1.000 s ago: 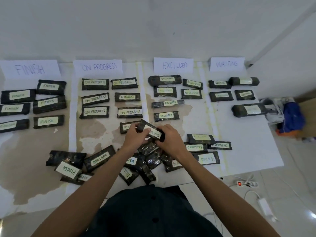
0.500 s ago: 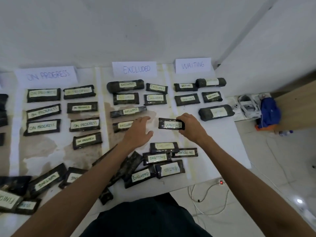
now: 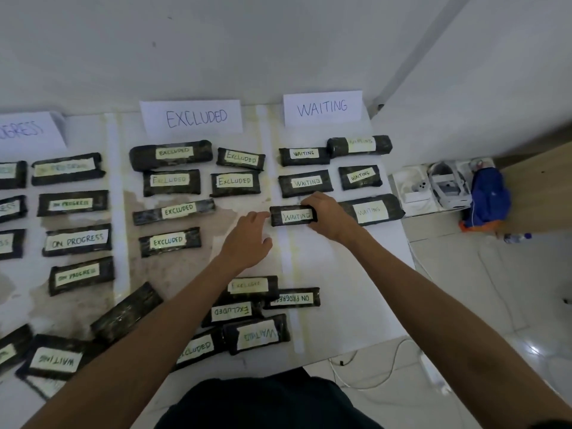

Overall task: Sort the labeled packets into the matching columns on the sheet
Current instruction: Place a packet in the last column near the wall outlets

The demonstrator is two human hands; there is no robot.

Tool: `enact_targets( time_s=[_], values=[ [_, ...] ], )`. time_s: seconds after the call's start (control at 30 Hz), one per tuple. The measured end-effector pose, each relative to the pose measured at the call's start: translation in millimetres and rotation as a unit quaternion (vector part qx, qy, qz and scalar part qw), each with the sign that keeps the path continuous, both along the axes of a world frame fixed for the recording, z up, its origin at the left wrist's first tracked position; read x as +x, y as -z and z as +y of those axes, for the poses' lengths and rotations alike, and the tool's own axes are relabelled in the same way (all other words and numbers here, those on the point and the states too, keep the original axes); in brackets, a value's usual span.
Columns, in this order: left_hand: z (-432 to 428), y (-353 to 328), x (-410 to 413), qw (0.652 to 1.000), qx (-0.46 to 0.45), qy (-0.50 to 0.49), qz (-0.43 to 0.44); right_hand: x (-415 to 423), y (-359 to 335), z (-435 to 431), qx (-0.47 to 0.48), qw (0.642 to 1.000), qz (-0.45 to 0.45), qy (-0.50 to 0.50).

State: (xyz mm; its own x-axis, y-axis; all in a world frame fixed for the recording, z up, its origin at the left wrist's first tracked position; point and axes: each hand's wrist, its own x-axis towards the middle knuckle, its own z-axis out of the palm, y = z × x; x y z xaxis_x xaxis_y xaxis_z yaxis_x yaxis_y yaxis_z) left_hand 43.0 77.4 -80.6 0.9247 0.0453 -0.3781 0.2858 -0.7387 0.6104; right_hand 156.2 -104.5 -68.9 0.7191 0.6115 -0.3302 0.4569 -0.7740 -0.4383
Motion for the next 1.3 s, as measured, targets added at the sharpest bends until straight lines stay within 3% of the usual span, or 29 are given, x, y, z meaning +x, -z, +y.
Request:
enact_targets(
  time_s=[0.37,0.8,1.07,1.3],
  values=[
    [-24,-9,-25,0.999,0.007,0.022,-0.043,-44,-16,-59,0.049,0.998,-0.022,-0.022],
    [-94,1,4,0.990,0.003,0.131,-0.047,-25,-6,-168,-0.030,0.997,-0.039,0.056],
    [-111,12,5,0.985,0.028,0.165,-0.037,-21,6,-179,-0.040,0.995,-0.065,0.058],
    [-76,4,-7,0.983,0.036,0.181,-0.002,-32,5,-172,-0.056,0.989,-0.101,0.087]
  ],
)
